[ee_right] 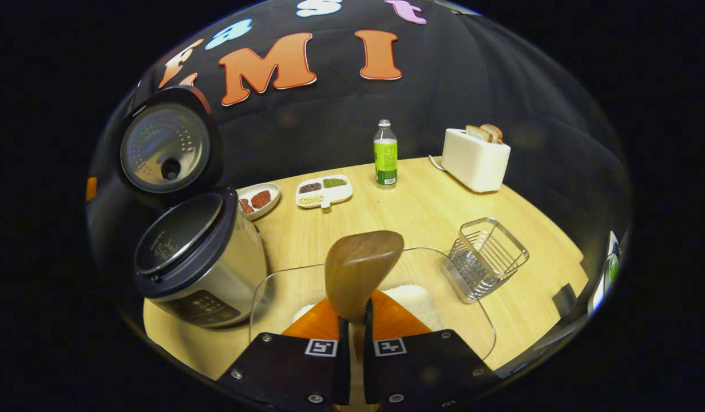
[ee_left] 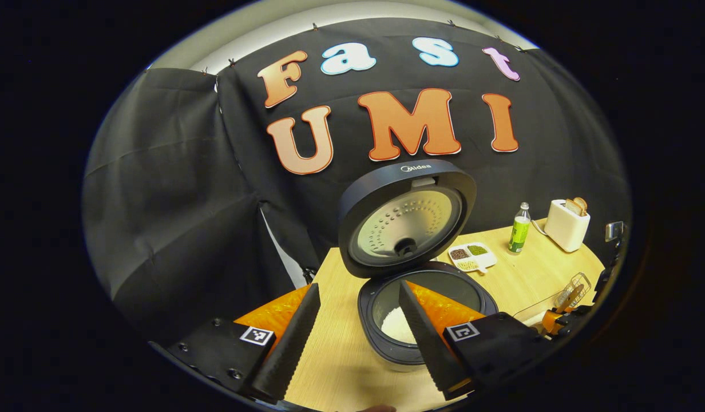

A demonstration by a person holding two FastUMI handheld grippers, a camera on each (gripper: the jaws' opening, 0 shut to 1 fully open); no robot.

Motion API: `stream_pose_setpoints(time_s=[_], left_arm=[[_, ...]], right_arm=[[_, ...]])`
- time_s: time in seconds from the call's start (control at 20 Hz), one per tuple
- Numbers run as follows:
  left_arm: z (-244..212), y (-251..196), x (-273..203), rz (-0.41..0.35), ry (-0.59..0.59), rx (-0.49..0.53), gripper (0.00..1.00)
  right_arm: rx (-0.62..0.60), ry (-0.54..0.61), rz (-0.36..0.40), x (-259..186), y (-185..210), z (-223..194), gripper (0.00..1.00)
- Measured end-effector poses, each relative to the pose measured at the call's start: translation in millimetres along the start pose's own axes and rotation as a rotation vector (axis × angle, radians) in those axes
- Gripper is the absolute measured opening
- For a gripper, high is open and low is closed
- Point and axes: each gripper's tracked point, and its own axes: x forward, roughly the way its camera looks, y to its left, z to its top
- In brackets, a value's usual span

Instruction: Close the left gripper, press the button to open the rice cooker; take a wooden spoon from the chopstick holder with the right hand, scoop a spoonful of rice and pour it into the rice cooker, then put the wooden spoon back into the chopstick holder.

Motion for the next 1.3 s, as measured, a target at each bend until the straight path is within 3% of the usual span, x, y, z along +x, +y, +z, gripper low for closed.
stream_pose_setpoints(time_s=[0.45, 0.5, 0.55, 0.9, 1.3], left_arm=[[-4.8, 16.0, -0.6, 0.009, 0.01, 0.013, 0.85], [-5.3, 17.0, -0.7, 0.01, 0.014, 0.01, 0.94], [-6.6, 17.6, -0.1, 0.013, 0.016, 0.006, 0.85], [-6.6, 19.7, -1.9, 0.021, 0.022, 0.011, 0.85], [-3.3, 12.8, -3.3, 0.016, 0.023, 0.034, 0.85]], right_arm=[[0.352, 0.178, 0.165, 7.8, 10.6, -17.3, 0.09], [0.373, 0.192, 0.182, 8.7, 12.6, -18.1, 0.09], [0.385, 0.2, 0.194, 8.9, 12.7, -19.0, 0.09], [0.473, 0.267, 0.358, 8.9, 34.2, -17.4, 0.09], [0.585, 0.297, 0.485, 9.4, 25.1, -10.0, 0.09]])
